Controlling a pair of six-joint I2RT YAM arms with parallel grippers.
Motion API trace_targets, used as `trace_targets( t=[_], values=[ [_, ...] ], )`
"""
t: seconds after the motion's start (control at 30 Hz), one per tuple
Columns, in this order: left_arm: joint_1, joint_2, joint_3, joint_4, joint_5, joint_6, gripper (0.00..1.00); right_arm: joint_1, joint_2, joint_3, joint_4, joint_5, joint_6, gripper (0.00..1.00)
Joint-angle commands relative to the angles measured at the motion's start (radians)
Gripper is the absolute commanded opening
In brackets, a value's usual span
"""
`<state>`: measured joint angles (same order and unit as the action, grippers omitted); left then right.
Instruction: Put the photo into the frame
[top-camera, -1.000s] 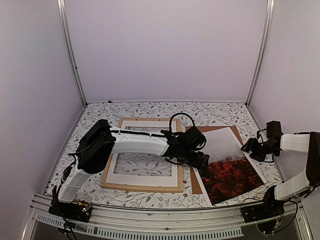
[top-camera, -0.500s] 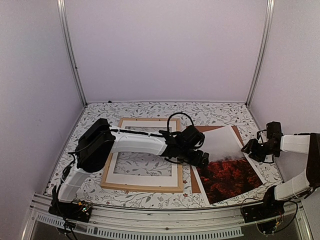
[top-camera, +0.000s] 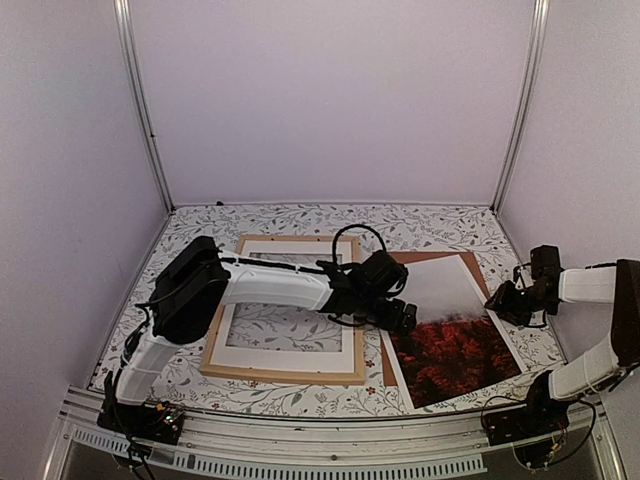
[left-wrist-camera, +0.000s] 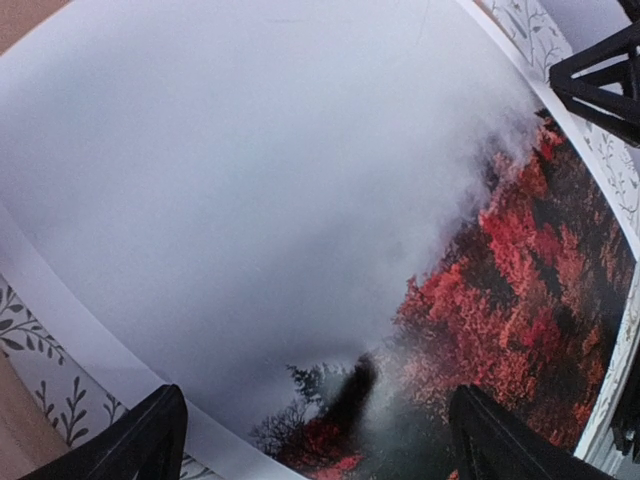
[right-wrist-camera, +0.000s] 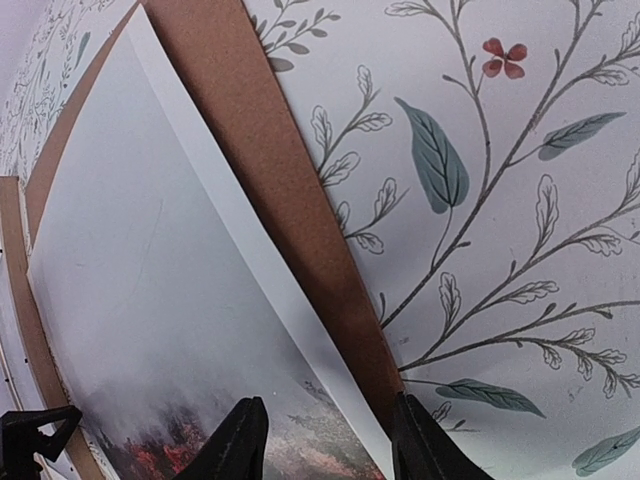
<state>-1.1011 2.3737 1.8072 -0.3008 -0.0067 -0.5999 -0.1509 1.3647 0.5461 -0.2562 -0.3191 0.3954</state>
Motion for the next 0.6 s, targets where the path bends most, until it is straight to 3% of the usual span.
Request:
trace_targets(
  t=[0.0, 0.57],
  values=[
    [0.042, 0.015, -0.044, -0.091, -0.018, -0.007, 0.94, 0.005, -0.001, 0.005, 0.008, -0.013, -0.011, 0.44],
    [0.067, 0.001, -0.052, -0.086, -0.04, -0.015, 0.95, 0.028, -0.014, -0.017, 0.014, -0.083, 0.002, 0.29]
  ],
)
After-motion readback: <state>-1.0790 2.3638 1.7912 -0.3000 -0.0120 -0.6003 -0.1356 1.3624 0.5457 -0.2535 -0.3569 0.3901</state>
